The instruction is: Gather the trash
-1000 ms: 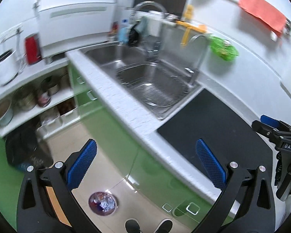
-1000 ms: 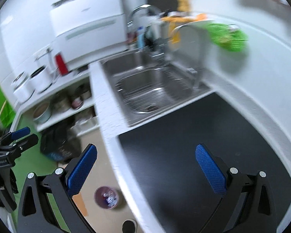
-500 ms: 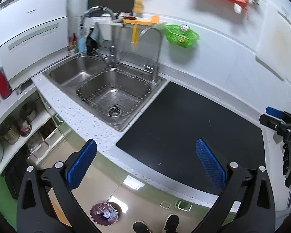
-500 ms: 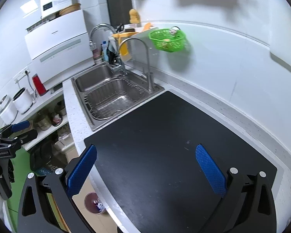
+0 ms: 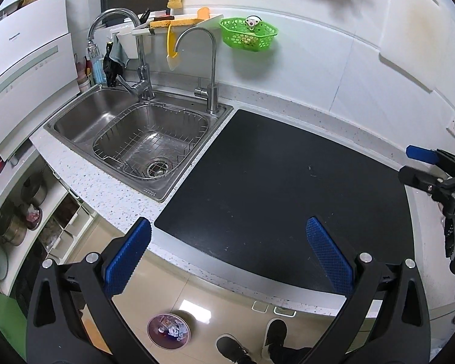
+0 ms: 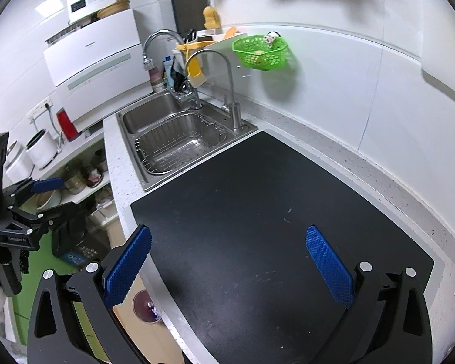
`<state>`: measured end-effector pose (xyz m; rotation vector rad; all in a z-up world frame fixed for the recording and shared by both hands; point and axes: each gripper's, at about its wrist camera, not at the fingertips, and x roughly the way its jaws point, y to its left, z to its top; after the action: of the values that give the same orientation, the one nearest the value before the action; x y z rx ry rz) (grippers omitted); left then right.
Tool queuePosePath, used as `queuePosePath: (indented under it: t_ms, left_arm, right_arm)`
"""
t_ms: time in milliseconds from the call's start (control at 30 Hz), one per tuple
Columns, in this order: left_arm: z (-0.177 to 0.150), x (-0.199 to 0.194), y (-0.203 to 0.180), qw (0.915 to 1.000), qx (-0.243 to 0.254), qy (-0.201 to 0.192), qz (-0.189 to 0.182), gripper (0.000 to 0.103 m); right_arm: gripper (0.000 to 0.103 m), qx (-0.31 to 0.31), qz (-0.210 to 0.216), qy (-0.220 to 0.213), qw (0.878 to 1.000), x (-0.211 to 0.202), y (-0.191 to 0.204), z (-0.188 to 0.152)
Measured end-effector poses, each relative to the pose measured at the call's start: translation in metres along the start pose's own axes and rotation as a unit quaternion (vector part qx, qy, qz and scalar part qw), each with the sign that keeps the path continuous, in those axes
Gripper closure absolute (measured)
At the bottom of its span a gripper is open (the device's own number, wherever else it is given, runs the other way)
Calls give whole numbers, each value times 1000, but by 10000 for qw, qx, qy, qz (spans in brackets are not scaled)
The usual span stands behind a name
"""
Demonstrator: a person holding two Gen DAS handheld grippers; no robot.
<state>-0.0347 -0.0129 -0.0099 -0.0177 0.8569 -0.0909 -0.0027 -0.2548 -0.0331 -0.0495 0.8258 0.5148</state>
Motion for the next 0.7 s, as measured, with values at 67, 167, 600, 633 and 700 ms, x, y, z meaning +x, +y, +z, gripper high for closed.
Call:
queuePosePath:
  t_ms: [67, 167, 600, 633, 700]
  left_arm:
    - [1, -3, 0, 10000, -42, -9, 48, 3]
    - [2, -8, 1, 9998, -163, -52, 126, 3]
    - [3, -20, 4, 9987, -415, -163, 253, 3]
    - [3, -20, 4, 9986, -423, -178, 255, 3]
    - [3, -21, 4, 9986, -431, -184, 265, 3]
  right_arm:
    - [5, -22, 22, -1, 10000, 0, 1, 0]
    - [5, -46, 27, -17, 10000, -1, 1, 0]
    - [5, -181, 158, -22, 9997, 0, 4, 5]
    - [5, -188, 160, -25, 9997, 0, 4, 5]
    - [5, -201, 169, -22, 9997, 0, 4, 5]
